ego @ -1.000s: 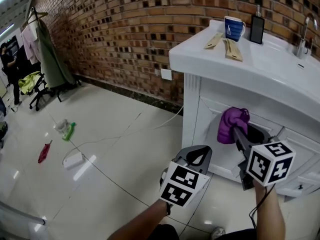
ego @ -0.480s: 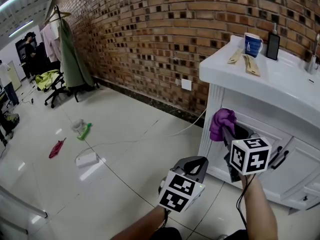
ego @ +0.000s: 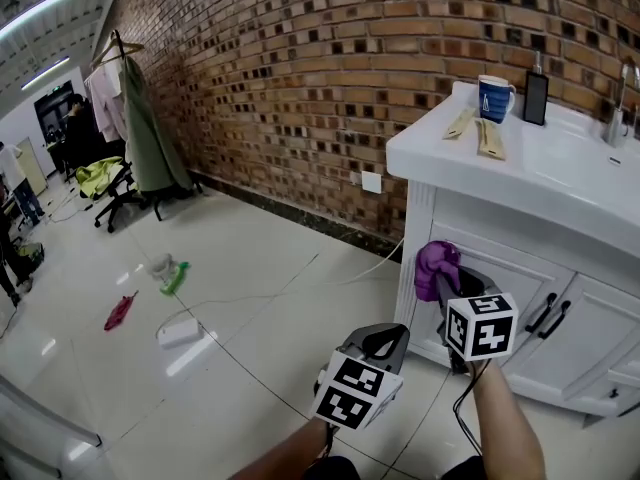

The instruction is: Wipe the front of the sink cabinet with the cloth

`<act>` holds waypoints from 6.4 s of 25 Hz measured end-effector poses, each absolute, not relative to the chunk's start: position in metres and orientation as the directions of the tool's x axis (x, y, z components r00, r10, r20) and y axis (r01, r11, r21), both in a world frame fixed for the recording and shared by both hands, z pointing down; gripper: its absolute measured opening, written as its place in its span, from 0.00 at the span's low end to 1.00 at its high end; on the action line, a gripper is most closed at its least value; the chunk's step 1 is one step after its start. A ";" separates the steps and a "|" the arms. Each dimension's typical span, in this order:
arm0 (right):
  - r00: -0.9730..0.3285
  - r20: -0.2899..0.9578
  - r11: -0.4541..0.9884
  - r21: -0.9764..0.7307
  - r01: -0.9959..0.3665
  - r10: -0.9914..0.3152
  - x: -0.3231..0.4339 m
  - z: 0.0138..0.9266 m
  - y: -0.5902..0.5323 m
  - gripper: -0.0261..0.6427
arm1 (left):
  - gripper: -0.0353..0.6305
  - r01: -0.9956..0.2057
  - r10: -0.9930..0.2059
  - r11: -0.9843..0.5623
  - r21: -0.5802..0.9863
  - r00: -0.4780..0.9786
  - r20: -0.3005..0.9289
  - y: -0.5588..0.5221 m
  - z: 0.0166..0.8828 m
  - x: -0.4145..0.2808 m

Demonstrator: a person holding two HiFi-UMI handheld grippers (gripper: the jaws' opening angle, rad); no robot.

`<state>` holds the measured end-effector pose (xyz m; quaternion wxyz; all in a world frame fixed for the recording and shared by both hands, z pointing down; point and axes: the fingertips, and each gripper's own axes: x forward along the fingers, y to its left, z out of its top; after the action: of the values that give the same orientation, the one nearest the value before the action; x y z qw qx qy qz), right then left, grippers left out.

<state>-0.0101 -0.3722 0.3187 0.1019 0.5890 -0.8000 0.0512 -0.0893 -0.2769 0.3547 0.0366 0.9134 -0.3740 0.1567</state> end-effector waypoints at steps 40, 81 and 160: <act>0.146 0.234 -0.169 -0.081 -0.982 -0.961 0.176 0.343 -0.223 0.19 | 0.06 -0.550 -0.517 -0.835 0.026 0.799 0.308 -0.240 0.379 0.001; -0.309 0.270 0.313 -0.030 -0.949 -0.912 -0.031 0.377 -0.373 0.19 | 0.06 -0.721 -0.665 -0.693 -0.002 0.638 0.387 -0.247 0.407 -0.102; -0.091 0.308 0.066 -0.090 -0.994 -0.947 0.080 0.436 -0.322 0.19 | 0.06 -0.637 -0.572 -0.768 0.060 0.726 0.381 -0.244 0.439 -0.046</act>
<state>0.0800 -0.3219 0.4364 0.0835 0.6690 -0.7253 0.1394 -0.0462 -0.2438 0.4394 0.0940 0.9243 -0.3271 0.1731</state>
